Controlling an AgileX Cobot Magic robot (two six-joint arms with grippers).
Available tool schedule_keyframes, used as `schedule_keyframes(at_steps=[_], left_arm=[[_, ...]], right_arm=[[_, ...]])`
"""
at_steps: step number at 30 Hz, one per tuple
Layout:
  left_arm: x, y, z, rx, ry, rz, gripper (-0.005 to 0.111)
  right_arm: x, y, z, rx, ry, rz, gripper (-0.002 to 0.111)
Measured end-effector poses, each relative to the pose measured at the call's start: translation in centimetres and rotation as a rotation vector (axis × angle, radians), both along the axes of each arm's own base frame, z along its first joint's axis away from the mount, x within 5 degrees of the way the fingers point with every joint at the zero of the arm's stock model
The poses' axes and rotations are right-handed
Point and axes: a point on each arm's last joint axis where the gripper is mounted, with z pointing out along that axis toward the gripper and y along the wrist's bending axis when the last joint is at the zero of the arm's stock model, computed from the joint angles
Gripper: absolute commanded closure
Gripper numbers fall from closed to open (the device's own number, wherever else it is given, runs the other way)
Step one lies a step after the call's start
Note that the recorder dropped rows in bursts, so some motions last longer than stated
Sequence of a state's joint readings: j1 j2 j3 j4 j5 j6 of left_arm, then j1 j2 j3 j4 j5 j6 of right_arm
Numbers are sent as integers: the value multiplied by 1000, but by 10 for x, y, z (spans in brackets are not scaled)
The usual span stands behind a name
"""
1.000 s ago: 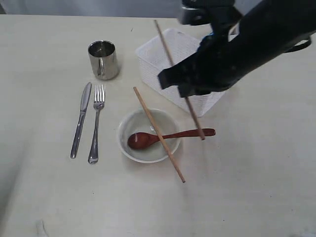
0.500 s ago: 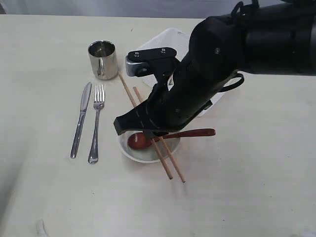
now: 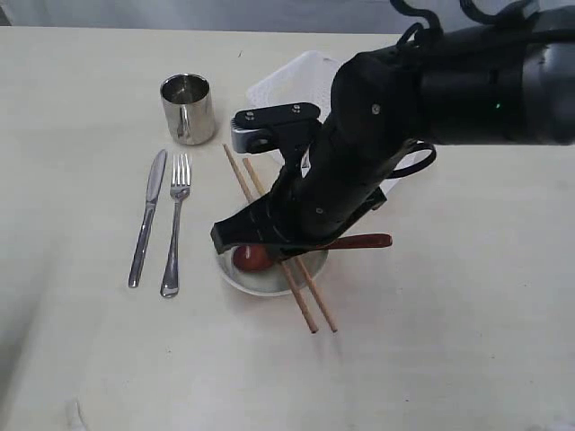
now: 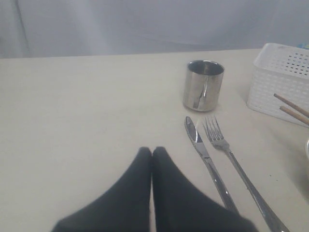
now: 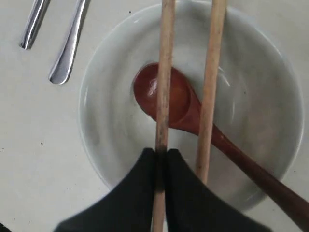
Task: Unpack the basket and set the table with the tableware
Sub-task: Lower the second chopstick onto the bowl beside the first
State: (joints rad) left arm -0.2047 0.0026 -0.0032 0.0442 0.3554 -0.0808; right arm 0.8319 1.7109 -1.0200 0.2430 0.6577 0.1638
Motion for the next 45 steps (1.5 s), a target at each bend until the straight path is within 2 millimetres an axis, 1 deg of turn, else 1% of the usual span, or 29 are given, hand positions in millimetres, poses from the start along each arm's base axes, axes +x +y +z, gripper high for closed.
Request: schedule_keyframes(at_steps=[7, 30, 32, 36, 38, 45], left_arm=[[0, 0, 0, 0, 0, 0, 107], [0, 0, 0, 0, 0, 0, 107], [0, 0, 0, 0, 0, 0, 107], [0, 0, 0, 0, 0, 0, 107], [0, 0, 0, 0, 0, 0, 107], [0, 0, 0, 0, 0, 0, 107]], right_arm=[[0, 1, 0, 8, 11, -23, 109], [-1, 0, 0, -1, 14, -22, 108], [-1, 0, 0, -2, 16, -21, 103], [-1, 0, 0, 0, 14, -21, 86], [-1, 0, 0, 0, 14, -21, 81], [-1, 0, 1, 2, 13, -21, 80]])
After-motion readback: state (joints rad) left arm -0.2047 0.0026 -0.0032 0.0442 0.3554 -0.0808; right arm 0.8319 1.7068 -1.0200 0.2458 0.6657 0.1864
